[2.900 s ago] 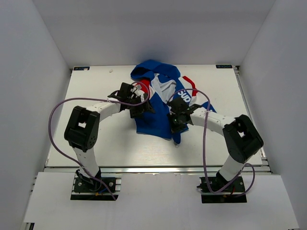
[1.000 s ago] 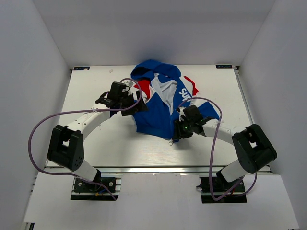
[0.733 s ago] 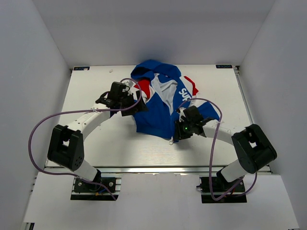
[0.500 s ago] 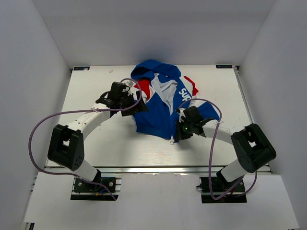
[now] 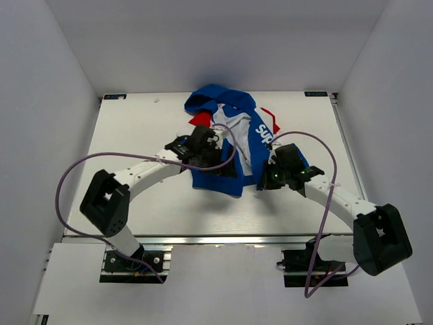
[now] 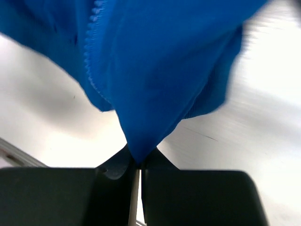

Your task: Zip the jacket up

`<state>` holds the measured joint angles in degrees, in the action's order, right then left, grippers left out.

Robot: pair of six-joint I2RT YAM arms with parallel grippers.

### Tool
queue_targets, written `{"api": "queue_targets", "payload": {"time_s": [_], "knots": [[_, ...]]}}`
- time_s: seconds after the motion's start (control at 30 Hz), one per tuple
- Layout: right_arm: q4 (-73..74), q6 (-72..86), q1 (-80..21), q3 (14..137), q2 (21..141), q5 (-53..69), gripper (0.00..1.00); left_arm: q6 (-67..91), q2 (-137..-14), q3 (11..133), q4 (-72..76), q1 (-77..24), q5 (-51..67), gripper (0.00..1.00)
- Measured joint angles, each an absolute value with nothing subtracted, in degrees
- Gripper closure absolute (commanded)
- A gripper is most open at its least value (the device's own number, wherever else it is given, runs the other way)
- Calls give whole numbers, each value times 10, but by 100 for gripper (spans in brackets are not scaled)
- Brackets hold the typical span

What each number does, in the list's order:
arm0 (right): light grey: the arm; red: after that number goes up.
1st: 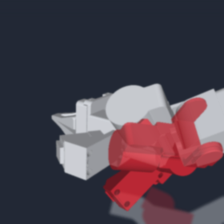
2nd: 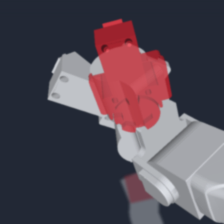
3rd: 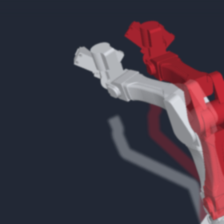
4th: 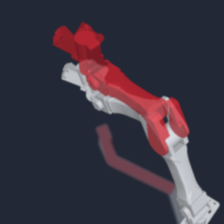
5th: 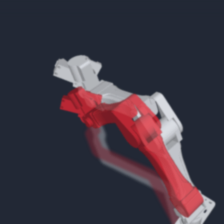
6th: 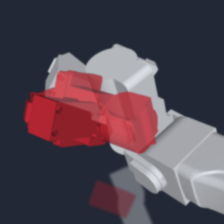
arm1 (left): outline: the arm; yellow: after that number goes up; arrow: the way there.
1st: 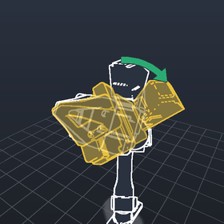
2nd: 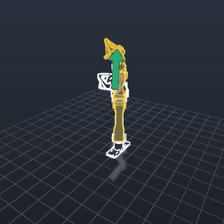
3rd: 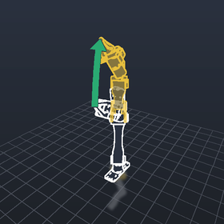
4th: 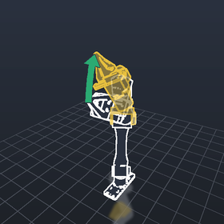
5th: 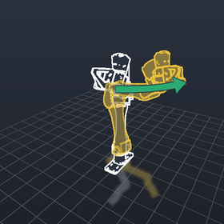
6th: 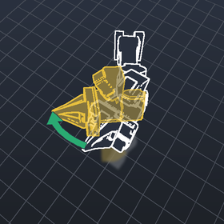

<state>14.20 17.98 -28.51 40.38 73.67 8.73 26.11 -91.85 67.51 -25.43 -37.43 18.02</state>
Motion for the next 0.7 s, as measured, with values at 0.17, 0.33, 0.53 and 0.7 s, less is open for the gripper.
{"api": "queue_targets", "payload": {"time_s": [0.17,0.33,0.53,0.7], "knots": [[160,200,-253,404,699,77,100,258,-988,727,-283,-437,155,2],[166,213,-247,394,684,83,100,269,-1057,758,-309,-455,123,3],[168,221,-241,382,678,91,100,289,-1110,803,-354,-477,66,3],[168,223,-237,374,668,95,100,315,-1131,816,-370,-491,38,6]]}}
